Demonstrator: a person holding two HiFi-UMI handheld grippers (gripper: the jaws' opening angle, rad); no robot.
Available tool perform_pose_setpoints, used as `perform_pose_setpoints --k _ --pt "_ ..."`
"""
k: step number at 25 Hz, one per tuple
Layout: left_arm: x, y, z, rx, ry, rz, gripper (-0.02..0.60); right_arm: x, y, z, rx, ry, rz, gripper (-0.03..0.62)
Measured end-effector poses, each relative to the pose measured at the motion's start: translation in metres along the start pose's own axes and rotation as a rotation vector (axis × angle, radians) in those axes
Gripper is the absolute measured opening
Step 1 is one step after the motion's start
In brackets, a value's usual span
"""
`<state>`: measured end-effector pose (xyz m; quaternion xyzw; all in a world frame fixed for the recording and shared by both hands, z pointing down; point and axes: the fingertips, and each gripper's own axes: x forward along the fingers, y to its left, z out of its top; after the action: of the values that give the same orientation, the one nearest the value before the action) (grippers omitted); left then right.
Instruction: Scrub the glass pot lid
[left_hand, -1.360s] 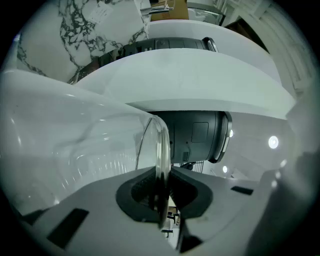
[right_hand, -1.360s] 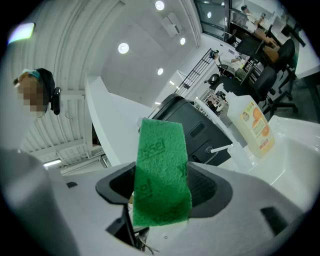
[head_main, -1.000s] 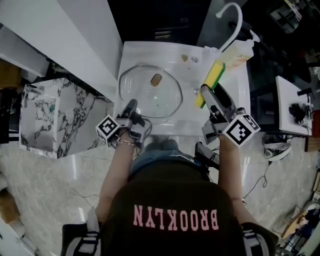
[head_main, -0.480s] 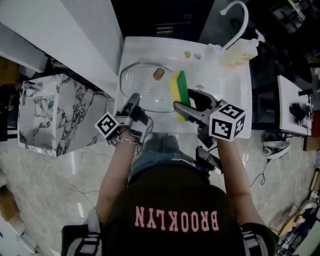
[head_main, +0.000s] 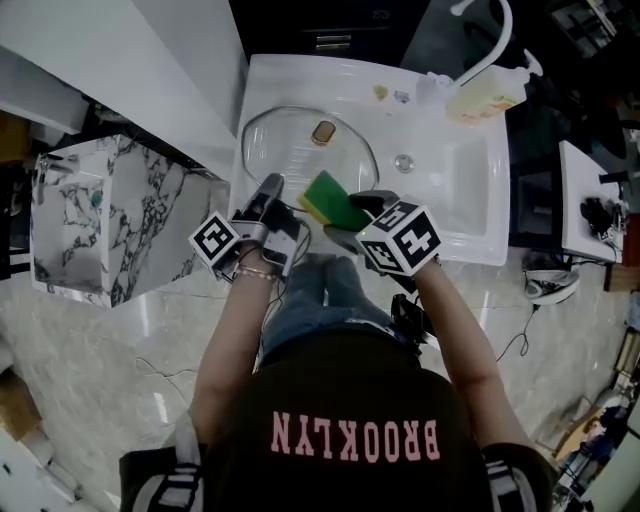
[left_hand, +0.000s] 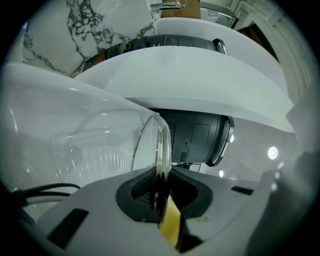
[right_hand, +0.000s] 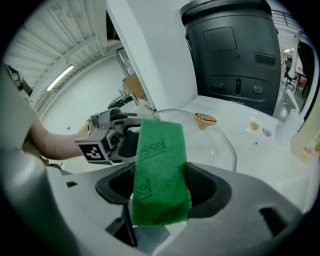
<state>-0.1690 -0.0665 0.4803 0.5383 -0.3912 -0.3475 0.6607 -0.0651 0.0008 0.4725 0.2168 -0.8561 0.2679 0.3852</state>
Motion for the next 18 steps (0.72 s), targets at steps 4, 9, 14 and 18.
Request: perform_pose_setpoints --k 4,9,14,18 --pt "0.000 0.000 -0.003 -0.027 0.007 -0.009 0.034 -0.001 -0.006 -0.004 -0.013 0.055 -0.020 0.287" --pt "0.002 -0.003 -0.005 -0.043 0.012 -0.017 0.034 -0.006 -0.038 -0.021 -0.043 0.132 -0.087 0.287" --pt "0.000 0.000 -0.005 -0.048 0.003 -0.004 0.034 -0.002 -0.071 -0.036 0.001 0.173 -0.063 0.287" --pt "-0.001 0.003 -0.005 -0.057 -0.007 0.002 0.035 0.002 -0.083 -0.038 0.039 0.183 0.026 0.287"
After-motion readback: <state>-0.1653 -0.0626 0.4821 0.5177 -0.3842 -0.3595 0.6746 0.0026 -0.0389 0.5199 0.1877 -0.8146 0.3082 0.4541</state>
